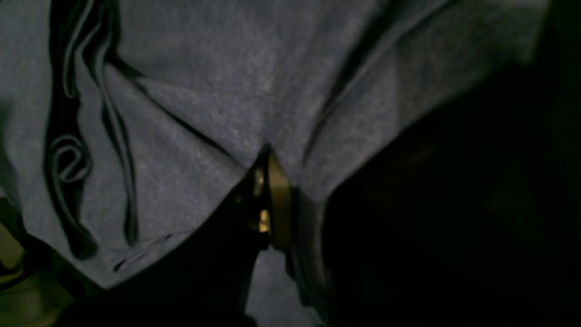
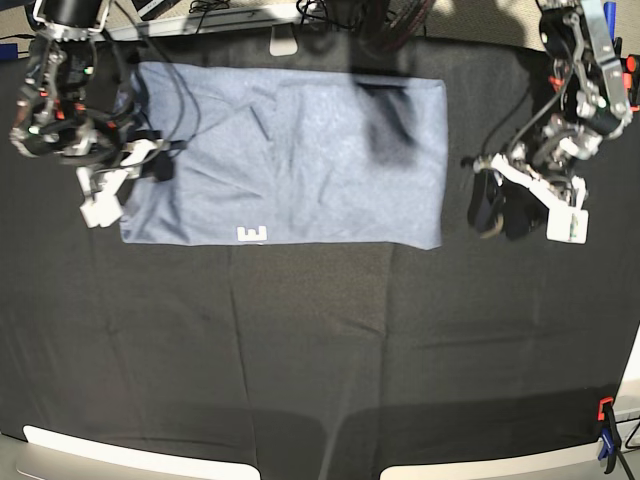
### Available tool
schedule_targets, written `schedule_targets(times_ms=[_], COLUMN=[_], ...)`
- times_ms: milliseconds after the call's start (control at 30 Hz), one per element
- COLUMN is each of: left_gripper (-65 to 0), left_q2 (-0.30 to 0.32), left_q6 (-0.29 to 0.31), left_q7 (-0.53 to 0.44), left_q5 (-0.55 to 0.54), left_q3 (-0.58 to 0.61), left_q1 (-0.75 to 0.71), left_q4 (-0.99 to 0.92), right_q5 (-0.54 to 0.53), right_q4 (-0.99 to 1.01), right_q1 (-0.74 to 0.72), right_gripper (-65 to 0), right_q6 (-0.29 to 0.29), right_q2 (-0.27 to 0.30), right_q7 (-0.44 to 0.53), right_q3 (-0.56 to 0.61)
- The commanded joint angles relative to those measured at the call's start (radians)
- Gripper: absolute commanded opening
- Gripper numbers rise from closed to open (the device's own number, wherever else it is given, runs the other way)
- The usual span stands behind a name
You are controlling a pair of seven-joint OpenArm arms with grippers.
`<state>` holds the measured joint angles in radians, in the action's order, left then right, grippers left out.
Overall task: Layout the t-shirt on the table in an organized manner, then fold the t-shirt properly
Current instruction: 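Move the right gripper to the opposite end of the folded shirt, then grasp the shirt end with the right gripper and fold it over the stack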
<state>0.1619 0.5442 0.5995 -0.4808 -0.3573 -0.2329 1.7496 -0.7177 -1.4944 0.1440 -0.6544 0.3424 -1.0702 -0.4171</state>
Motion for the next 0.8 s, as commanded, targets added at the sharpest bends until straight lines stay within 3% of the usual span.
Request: schedule_targets(times_ms=[0, 167, 400, 500, 600, 767], left_gripper=[-36.5, -36.5, -36.6, -36.6, -36.6, -36.6], left_q2=[0.008, 0.008, 0.008, 0.008, 0.008, 0.008], left_q6=[0.010, 0.010, 0.022, 0.061, 0.063, 0.065], left_q7=[-0.032, -0.105, -0.103, -0.103, -0.103, -0.100], left_q5=[-0.017, -0.017, -0.026, -0.026, -0.026, -0.071], left_q3=[-0.002, -0.002, -0.002, -0.002, -0.003, -0.003], left_q1=[-0.005, -0.068, -0.109, -0.119, -0.131, -0.150], left_q4=[0.017, 0.017, 0.017, 0.017, 0.017, 0.017], right_q5=[-0.013, -0.076, -0.077, -0.023, 0.058, 0.265], right_q4=[-0.047, -0.207, -0.427, -0.478, -0.486, -0.486], right_q1=[-0.014, -0.011, -0.011, -0.011, -0.021, -0.048], right_gripper=[-65.0, -65.0, -65.0, -65.0, -65.0, -65.0], right_q6=[-0.002, 0.001, 0.027, 0.037, 0.067, 0.117], right_q2=[0.020, -0.006, -0.197, -0.271, -0.341, -0.462], right_q7=[0.000, -0.062, -0.062, -0.062, -0.056, -0.022], right_q3=[-0.025, -0.040, 0.030, 0.138, 0.251, 0.414])
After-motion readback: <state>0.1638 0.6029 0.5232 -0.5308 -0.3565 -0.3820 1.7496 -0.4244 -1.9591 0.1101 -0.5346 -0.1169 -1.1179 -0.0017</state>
